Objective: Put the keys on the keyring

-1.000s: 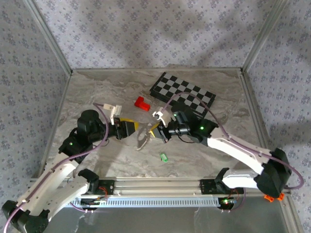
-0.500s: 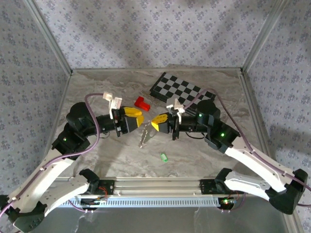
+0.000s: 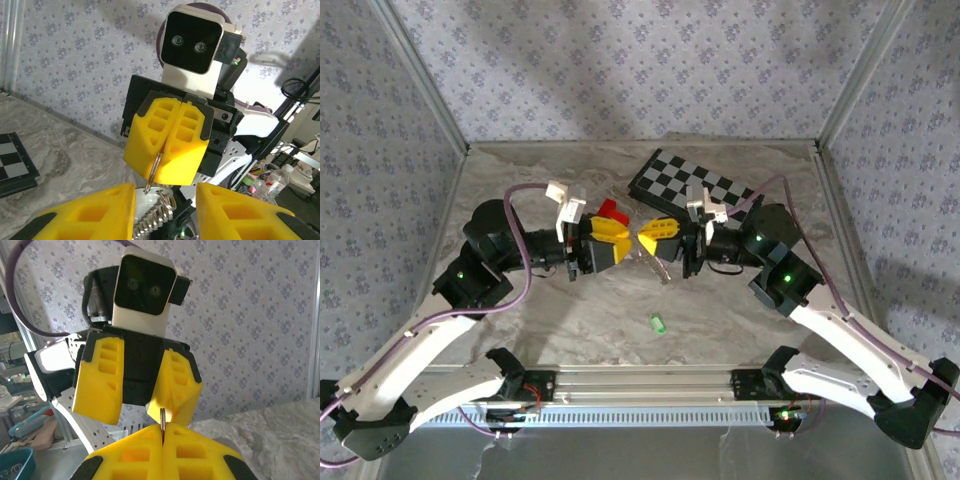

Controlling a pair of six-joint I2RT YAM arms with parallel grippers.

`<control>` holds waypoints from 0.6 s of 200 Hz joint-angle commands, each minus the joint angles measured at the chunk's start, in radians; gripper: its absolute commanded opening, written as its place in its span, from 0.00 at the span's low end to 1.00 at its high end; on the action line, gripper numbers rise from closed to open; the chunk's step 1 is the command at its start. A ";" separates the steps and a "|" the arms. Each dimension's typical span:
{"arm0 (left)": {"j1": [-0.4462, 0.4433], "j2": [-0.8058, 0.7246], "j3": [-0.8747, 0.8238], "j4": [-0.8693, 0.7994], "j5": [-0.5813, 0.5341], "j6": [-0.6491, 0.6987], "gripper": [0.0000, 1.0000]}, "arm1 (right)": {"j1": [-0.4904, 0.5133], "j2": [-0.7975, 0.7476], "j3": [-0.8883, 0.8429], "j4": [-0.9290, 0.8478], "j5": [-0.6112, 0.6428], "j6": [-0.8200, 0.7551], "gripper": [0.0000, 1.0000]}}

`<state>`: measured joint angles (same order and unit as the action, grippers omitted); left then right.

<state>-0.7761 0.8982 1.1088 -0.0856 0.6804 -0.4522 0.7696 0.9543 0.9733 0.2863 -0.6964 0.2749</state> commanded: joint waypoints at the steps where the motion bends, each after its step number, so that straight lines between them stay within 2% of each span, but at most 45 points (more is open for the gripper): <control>1: -0.017 0.005 0.053 0.043 0.037 0.038 0.35 | -0.006 -0.019 0.038 0.107 -0.031 0.051 0.00; 120: -0.049 0.060 0.109 0.066 0.009 0.095 0.22 | -0.010 -0.018 0.030 0.146 -0.050 0.082 0.00</control>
<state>-0.8120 0.9489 1.1790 -0.0647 0.6872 -0.3882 0.7650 0.9543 0.9733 0.3882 -0.7330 0.3412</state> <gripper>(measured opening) 0.232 0.051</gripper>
